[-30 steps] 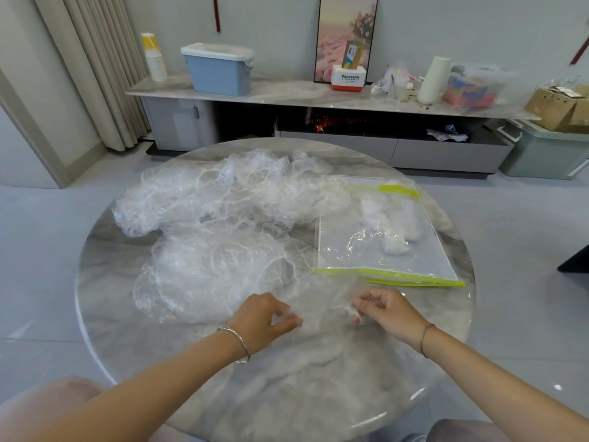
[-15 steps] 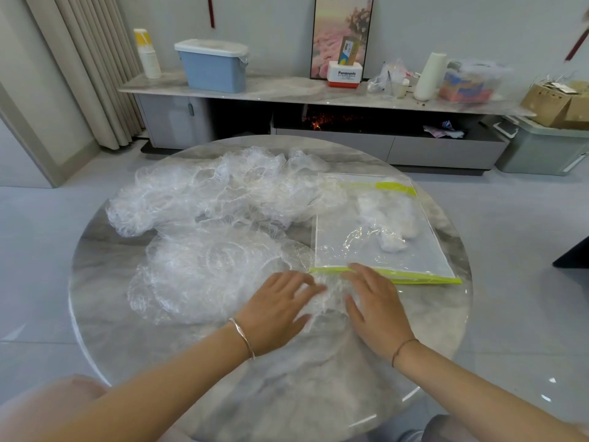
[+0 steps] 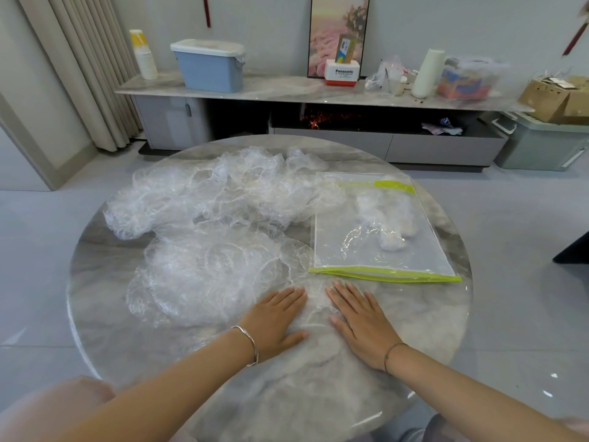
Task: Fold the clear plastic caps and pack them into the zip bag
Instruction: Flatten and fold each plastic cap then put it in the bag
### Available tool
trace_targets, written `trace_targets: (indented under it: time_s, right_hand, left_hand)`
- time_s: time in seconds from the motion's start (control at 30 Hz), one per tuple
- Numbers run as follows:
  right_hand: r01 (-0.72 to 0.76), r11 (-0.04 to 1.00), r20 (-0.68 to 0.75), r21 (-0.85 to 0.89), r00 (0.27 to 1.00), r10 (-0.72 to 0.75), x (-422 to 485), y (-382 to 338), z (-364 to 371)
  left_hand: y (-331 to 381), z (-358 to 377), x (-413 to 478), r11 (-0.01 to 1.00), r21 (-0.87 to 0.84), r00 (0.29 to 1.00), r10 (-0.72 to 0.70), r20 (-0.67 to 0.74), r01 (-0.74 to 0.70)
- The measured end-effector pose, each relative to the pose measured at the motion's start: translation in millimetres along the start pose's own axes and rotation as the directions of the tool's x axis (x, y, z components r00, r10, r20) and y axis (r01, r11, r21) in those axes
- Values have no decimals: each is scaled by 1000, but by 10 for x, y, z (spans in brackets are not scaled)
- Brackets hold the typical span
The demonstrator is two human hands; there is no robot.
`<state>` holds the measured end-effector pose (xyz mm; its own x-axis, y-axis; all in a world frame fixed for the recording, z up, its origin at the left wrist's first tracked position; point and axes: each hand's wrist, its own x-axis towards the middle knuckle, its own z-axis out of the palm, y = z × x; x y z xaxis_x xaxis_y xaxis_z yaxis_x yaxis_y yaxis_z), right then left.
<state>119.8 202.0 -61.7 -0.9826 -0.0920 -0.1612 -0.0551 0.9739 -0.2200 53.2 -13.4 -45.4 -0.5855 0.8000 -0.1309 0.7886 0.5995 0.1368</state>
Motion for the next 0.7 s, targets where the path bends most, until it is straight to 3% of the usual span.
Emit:
trace_targets:
  time_s: [0.13,0.2,0.3,0.43,0.53,0.7]
  right_hand:
    - [7,1000,-24,26,1000,-6,-7,-13,-76]
    - [68,996,-115,60,991,-61,-33,-65,-170]
    - [223,975,-311,14,927,-208,-71,-155,-215]
    - [334,942,-401,6,864,-304,-66,-266,-179]
    - [320,945,-434,65,862,-262,-95,-215,-199]
    - [241,909,-447,341,892,-69,-246,-54,-198]
  left_hand:
    - [28,-58,-14,997,-48,998,-57,-39,55]
    - [-1,-117,-11,989,-125,991,-92,-101,79]
    - [6,-208,-12,993,-114,935,-63,-349,25]
    - [125,-193,-29,995,-95,905,-16,-425,-27]
    - [228,-210,-81,990,-115,922,30,-386,-80]
    - [143,-186,-54,991,-57,909,88,-408,-121]
